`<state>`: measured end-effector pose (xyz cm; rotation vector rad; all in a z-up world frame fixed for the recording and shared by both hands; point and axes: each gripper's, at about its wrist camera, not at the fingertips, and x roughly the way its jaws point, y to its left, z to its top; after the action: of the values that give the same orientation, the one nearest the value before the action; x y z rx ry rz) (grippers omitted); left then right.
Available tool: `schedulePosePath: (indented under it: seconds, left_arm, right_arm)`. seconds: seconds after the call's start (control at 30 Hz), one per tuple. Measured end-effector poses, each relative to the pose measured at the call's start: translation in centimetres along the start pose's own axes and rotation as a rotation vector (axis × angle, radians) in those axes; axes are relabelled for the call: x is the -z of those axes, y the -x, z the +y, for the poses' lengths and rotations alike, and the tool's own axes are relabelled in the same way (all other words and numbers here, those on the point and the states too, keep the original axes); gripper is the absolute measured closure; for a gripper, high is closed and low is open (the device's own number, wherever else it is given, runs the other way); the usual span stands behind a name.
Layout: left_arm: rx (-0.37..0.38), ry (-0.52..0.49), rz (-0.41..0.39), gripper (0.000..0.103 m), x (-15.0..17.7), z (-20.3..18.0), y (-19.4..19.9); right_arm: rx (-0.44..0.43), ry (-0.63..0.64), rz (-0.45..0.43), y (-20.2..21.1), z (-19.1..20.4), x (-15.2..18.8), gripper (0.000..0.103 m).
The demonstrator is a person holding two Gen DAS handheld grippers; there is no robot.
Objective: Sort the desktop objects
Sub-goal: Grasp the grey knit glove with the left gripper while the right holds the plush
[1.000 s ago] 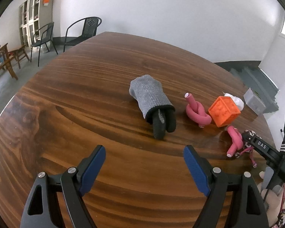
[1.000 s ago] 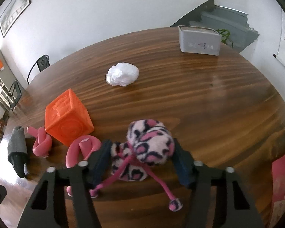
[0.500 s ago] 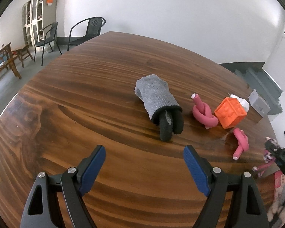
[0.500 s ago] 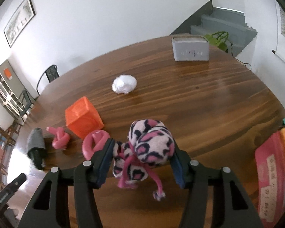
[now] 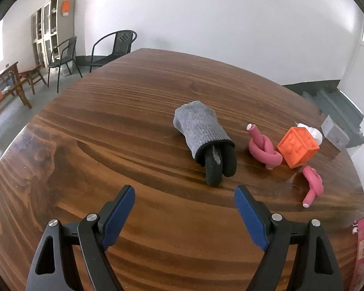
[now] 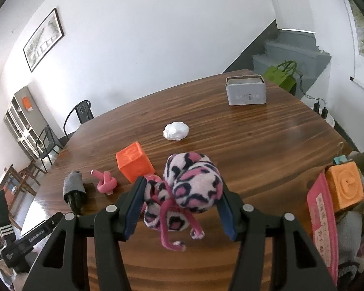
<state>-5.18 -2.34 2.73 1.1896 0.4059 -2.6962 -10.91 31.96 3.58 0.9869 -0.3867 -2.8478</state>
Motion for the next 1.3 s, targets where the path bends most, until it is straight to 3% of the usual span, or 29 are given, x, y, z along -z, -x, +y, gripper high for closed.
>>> schedulePosePath:
  seconds: [0.47,0.77,1.03,1.07,1.13,1.3]
  left_arm:
    - [0.016,0.005,-0.006,0.017,-1.6,-1.4,-1.2]
    - [-0.065,0.006,-0.011,0.017,-4.8,-2.6,-4.4]
    - [-0.12,-0.049,-0.004,0.018,-5.5,-3.3,-7.4]
    - [-0.119,-0.06,-0.005,0.023,-5.5,-3.4,-7.6]
    - [-0.057,-0.066,0.015,0.06,-5.4,-3.6,-8.1]
    - [-0.068,-0.08,-0.008,0.066,-5.3,-3.8,-7.4]
  right_arm:
    - [0.036,-0.017,-0.022,0.6,-1.4,0.4,0.043]
    - [0.021,-0.008,-0.016,0.7,-1.0,0.7,0.043]
    - [-0.092,-0.063,-0.005,1.1,-1.9,0.4,0.043]
    - [-0.101,-0.066,-0.006,1.2,-1.9,0.4,0.043]
    - [-0.108,-0.059,-0.013,1.4,-1.6,0.4,0.043]
    - [-0.088,-0.021,-0.044,2.0,-0.6,0.8,0.043]
